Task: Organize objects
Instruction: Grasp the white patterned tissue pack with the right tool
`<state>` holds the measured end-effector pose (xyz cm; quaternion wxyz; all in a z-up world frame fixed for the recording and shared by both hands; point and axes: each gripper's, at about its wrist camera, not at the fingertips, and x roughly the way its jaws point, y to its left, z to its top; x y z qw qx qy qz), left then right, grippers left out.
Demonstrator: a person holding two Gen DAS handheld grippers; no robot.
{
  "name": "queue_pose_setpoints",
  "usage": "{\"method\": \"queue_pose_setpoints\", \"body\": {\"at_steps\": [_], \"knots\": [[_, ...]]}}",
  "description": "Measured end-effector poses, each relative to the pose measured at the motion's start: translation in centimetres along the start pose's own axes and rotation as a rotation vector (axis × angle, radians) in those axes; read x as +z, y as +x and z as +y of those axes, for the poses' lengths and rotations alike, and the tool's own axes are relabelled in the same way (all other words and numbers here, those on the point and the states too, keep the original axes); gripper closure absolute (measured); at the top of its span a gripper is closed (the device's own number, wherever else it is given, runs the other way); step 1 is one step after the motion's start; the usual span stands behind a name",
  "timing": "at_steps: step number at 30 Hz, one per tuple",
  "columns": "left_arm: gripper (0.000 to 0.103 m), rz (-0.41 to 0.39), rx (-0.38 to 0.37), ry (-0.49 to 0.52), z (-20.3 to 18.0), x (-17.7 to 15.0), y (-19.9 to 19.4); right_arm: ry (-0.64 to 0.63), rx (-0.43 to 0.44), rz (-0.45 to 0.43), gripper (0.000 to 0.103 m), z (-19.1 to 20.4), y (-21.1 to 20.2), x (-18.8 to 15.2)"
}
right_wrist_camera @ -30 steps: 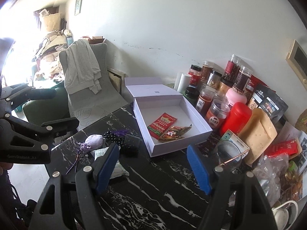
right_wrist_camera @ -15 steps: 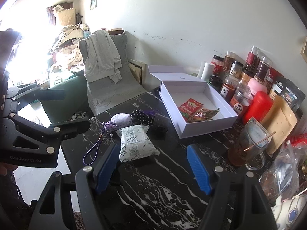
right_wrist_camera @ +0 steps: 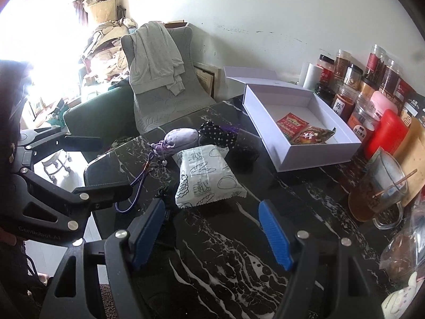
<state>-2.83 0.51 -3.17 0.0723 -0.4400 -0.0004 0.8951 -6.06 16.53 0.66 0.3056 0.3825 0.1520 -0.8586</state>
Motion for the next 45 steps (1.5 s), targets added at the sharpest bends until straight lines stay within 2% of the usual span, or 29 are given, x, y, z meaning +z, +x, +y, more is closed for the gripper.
{"method": "queue_pose_setpoints", "body": {"at_steps": [5,14,25,31,45], "knots": [[0.018,0.024,0.004,-0.006,0.3,-0.5,1.8,0.01,0.016,0.024,0.029,-0.6,1.8,0.1],[0.018,0.052,0.016,-0.026,1.6,-0.8,4.1,-0.062,0.042,0.073,0.029,-0.2,5.6,1.8],[0.018,0.075,0.025,-0.066,2.8,-1.1,5.3,-0.086,0.113,0.124,0.027,-0.2,10.1,3.1],[0.018,0.06,0.004,-0.045,1.8,-0.9,4.9,-0.072,0.14,0.135,0.036,-0.8,9.9,2.0],[0.018,0.04,-0.059,0.034,-3.0,-0.6,5.0,-0.005,0.076,0.149,0.036,-3.5,7.1,-1.1]]}}
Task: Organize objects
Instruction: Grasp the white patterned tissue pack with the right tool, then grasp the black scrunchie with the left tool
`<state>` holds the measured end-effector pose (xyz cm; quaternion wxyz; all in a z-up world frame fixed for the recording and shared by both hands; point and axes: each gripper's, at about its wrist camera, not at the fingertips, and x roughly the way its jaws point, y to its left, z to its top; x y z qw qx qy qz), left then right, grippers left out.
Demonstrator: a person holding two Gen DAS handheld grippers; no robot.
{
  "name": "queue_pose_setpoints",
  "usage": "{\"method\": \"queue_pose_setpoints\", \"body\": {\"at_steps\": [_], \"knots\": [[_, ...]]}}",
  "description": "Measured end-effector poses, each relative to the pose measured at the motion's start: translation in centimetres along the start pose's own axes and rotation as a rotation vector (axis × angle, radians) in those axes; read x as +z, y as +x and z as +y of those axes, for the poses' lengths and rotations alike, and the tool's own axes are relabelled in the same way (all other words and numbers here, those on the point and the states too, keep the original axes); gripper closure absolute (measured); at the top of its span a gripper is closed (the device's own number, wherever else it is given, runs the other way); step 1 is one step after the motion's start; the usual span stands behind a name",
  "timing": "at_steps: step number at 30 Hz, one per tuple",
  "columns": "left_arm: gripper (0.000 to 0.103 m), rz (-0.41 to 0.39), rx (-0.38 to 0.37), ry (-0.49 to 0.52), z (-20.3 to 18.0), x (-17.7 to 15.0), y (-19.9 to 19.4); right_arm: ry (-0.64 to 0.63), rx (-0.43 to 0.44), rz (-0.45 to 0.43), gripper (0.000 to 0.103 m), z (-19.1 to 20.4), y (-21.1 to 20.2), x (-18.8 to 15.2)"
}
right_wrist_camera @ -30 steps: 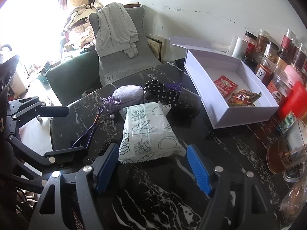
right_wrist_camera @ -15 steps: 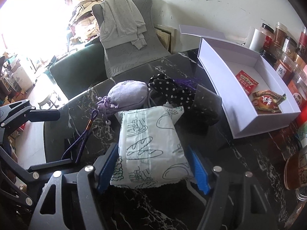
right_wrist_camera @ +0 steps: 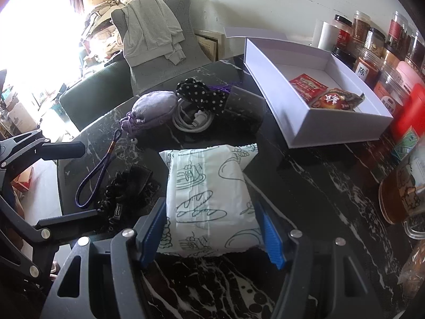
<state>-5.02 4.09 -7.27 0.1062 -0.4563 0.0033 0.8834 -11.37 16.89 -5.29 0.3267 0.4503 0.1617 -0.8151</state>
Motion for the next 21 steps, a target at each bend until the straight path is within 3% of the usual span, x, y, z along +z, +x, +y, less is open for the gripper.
{"method": "queue_pose_setpoints", "body": {"at_steps": [12,15,17,21], "knots": [[0.024,-0.028,0.103,0.118,-3.4,-0.7,1.5,0.05,-0.05,-0.007,0.036,-1.5,-2.3,-3.7],[0.036,-0.012,0.065,0.118,-3.8,-1.0,2.0,0.064,-0.052,-0.007,0.036,-1.8,-2.8,-4.6],[0.051,-0.002,0.042,0.117,-4.0,-1.2,2.4,0.074,-0.054,-0.008,0.036,-2.0,-3.1,-5.1],[0.059,0.021,0.014,0.114,-4.3,-1.6,3.3,0.091,-0.06,-0.009,0.036,-2.4,-3.7,-5.9]]}}
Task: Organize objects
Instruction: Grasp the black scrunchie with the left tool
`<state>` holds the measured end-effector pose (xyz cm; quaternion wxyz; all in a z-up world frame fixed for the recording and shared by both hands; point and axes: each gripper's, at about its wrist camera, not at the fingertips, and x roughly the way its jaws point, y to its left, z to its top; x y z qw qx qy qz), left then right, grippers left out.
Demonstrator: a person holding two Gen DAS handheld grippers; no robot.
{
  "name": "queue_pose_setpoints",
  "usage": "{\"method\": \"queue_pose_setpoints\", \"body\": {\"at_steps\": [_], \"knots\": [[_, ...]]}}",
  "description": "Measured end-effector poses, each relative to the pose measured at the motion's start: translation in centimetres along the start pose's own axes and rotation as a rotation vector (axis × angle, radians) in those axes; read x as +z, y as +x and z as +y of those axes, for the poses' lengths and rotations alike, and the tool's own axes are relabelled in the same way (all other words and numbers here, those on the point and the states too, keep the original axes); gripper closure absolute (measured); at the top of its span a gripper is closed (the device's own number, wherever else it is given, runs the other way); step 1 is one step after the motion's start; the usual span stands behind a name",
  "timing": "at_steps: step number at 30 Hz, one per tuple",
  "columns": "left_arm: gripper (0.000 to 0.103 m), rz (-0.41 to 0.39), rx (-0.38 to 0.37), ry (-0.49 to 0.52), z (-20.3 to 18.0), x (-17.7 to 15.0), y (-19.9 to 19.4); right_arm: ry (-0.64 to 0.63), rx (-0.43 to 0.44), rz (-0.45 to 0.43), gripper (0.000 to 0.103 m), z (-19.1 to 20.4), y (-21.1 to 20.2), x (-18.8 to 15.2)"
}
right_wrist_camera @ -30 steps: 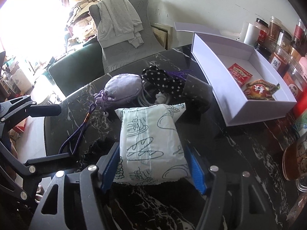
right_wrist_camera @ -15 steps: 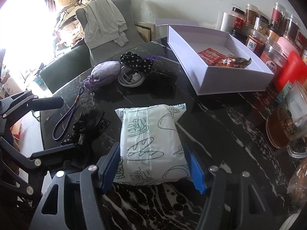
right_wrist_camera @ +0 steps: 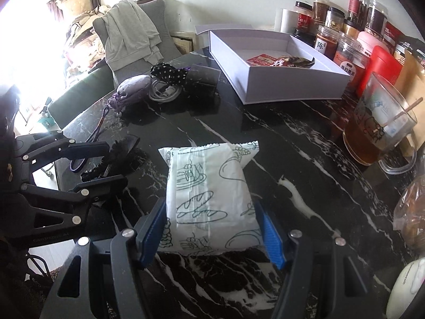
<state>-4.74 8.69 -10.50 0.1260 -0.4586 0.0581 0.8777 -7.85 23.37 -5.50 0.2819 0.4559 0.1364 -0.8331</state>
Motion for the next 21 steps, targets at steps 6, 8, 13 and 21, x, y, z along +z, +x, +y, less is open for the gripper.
{"method": "queue_pose_setpoints", "body": {"at_steps": [6,8,13,21], "knots": [[0.061,-0.014,-0.037,0.029,-0.9,0.0,0.1,0.023,-0.012,0.0,0.036,-0.7,-0.7,-1.1],[0.061,-0.015,-0.056,0.045,-1.6,0.1,0.1,0.031,-0.015,-0.002,0.036,-0.9,-1.0,-1.4],[0.062,-0.014,-0.094,0.064,-2.9,0.4,0.1,0.045,-0.027,-0.005,0.036,-1.5,-1.6,-2.3],[0.042,0.0,-0.156,-0.025,-1.2,0.0,-0.4,0.062,-0.019,-0.007,0.036,-2.3,-2.0,-3.5]]}}
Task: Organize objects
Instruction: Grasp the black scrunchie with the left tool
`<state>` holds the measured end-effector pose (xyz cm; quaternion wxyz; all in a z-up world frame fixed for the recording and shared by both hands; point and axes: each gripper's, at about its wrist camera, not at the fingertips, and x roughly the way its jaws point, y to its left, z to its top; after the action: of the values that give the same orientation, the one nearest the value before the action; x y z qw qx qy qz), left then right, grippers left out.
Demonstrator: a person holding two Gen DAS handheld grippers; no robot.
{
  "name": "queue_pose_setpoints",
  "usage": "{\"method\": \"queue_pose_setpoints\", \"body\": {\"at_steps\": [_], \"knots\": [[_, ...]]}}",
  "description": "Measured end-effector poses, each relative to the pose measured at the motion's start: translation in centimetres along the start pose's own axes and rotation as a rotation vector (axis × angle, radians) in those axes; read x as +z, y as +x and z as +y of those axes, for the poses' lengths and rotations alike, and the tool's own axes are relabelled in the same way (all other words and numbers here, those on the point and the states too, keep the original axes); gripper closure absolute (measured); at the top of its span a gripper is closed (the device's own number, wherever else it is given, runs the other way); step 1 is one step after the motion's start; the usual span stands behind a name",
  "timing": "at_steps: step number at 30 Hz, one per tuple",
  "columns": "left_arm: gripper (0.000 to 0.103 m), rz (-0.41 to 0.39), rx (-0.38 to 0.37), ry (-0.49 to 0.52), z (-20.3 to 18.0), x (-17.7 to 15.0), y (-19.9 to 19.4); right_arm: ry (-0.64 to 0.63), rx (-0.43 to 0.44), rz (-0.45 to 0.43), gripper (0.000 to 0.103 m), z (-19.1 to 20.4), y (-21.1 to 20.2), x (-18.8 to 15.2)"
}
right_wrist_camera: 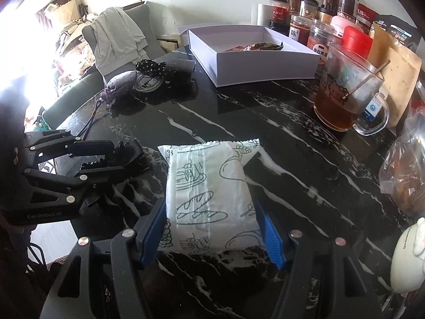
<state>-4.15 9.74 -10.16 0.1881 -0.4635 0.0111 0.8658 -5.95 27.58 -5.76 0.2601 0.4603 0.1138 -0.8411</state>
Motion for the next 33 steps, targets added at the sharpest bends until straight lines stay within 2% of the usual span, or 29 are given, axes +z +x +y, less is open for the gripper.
{"method": "queue_pose_setpoints", "body": {"at_steps": [1,6,13,19,21,23,26,33], "knots": [[0.039,-0.002,-0.001,-0.011,0.3,-0.2,-0.1,0.001,0.004,0.002,0.036,-0.1,0.0,0.0],[0.039,-0.003,0.043,0.005,0.9,-0.7,-0.4,-0.01,-0.001,0.008,0.034,0.0,0.2,-0.2],[0.039,0.007,0.095,0.094,-0.6,-1.1,0.0,-0.009,-0.007,0.022,0.032,0.2,0.9,-0.5],[0.039,0.001,0.091,0.103,-0.7,-1.0,0.2,-0.008,-0.007,0.014,0.032,0.2,1.0,-0.6],[0.045,0.001,0.094,0.1,-0.6,-1.0,0.1,-0.009,-0.007,0.005,0.032,0.2,0.9,-0.7],[0.067,-0.005,0.095,0.09,-0.4,-0.9,-0.1,-0.002,-0.005,-0.008,0.033,0.2,0.7,-0.8],[0.08,-0.003,0.095,0.073,-0.1,-0.7,-0.1,0.007,0.003,-0.015,0.035,0.1,0.5,-0.9],[0.082,0.015,0.068,0.041,0.0,-0.5,-0.3,0.006,0.015,-0.028,0.045,0.4,-0.2,-1.3]]}}
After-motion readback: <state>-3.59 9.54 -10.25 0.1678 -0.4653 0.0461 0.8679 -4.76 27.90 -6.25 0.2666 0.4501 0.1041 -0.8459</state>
